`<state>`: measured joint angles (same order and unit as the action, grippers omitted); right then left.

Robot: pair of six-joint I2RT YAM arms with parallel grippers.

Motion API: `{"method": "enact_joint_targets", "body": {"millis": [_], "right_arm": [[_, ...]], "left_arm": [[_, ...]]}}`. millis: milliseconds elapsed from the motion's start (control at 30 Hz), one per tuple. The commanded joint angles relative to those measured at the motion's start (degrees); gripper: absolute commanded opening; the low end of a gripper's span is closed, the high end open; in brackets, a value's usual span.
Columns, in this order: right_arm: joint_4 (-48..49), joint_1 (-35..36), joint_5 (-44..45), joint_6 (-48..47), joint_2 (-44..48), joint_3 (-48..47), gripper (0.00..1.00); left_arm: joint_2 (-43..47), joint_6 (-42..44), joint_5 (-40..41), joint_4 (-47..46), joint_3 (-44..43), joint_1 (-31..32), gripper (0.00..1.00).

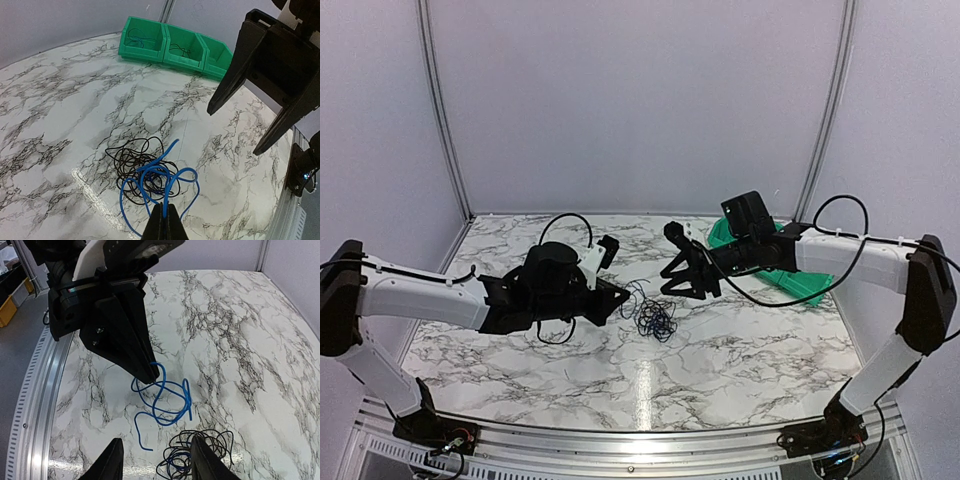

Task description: Untangle the cables

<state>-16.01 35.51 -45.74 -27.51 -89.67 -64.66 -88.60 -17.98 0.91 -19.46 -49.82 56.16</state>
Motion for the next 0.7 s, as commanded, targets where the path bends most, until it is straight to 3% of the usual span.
{"method": "enact_joint_targets", "body": {"millis": [0,400,667], "right_arm": [[-0.2,0.8,-3.9,-0.5,-1.5,-1.1,0.45],[-0.7,1.4,-6.4,0.9,-5.2,-2.7,0.39],[2.9,1.5,-5.2,4.6,-5.5,-2.3,0.23]], "left_arm": [[-1.3,-0.3,-3.2,-1.9,-2.4,0.1,0.00],[-4.4,-2.6,-5.9,-4.1,-4.7,0.2,0.00],[-5.4,-3.5,-6.1,-5.4,-4.7,0.5,0.01]]}}
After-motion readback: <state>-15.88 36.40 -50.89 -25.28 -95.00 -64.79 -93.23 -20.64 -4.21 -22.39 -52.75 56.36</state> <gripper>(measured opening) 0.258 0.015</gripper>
